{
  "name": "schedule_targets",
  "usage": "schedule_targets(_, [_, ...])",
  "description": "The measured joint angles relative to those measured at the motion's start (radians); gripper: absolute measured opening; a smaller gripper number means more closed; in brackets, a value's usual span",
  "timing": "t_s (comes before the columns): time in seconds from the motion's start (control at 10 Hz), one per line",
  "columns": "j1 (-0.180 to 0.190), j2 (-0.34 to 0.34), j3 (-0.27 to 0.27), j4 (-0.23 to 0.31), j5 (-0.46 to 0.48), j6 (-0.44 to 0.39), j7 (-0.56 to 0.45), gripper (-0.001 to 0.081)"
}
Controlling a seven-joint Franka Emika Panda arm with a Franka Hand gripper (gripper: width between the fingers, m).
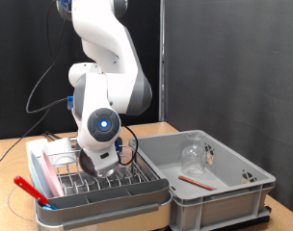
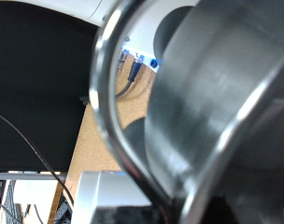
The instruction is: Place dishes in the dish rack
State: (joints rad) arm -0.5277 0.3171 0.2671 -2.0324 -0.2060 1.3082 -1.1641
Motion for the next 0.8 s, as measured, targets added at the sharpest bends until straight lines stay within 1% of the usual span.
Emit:
schedule_targets(0.3, [-0.001,-0.008,-0.006,0.009,-0.016,0.033,0.033,0.0041])
schedule_targets(0.5, [-0.002,-0.031,-0.014,0.000,-0.041,0.105,0.066,0.0056])
schedule_targets(0.8, [-0.004,-0.080,-0.026,-0.046,-0.073,0.224,0.112,0.0075])
